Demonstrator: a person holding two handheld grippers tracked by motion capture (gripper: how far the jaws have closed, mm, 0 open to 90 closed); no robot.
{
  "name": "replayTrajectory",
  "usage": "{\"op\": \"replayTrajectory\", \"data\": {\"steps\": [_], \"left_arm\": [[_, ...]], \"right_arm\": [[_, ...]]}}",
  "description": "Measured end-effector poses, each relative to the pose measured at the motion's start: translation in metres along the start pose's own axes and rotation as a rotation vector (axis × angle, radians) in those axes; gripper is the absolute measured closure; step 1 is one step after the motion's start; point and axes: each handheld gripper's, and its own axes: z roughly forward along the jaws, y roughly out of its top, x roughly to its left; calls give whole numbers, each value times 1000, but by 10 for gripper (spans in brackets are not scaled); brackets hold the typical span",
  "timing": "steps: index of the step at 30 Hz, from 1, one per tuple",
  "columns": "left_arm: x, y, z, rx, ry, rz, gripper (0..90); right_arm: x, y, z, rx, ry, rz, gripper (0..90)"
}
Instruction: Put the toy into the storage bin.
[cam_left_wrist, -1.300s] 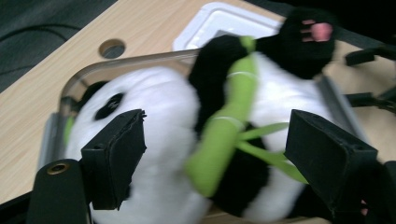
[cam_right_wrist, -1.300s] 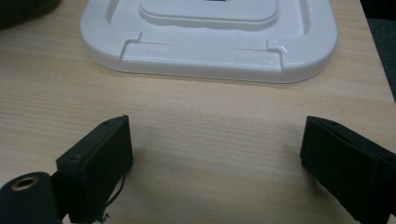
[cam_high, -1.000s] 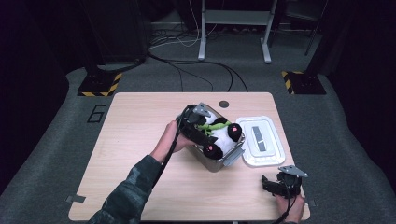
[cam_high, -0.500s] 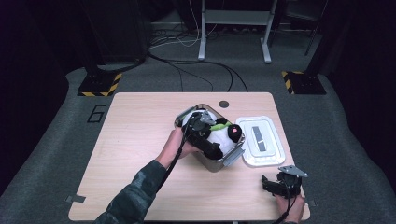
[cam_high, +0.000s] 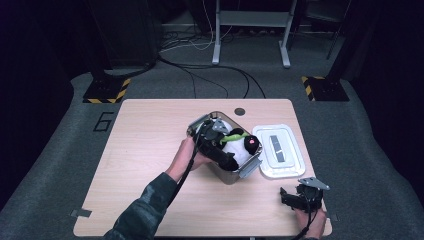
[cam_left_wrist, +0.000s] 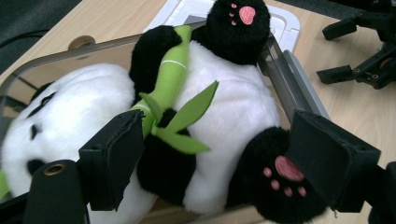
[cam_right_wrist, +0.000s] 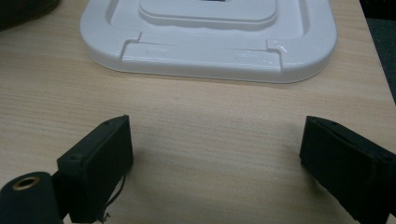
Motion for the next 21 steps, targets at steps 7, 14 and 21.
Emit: {"op": "replayTrajectory", "data": {"steps": [7,14,21], "left_arm": [[1,-6,-7,36,-5,-4,186],[-2,-7,5,65,2,0,188],[-5,-7,18,112,14,15,192]], "right_arm": [[0,0,0,0,-1,0,87],[0,0,0,1,-1,0,87],[0,0,0,1,0,-2,87]]}}
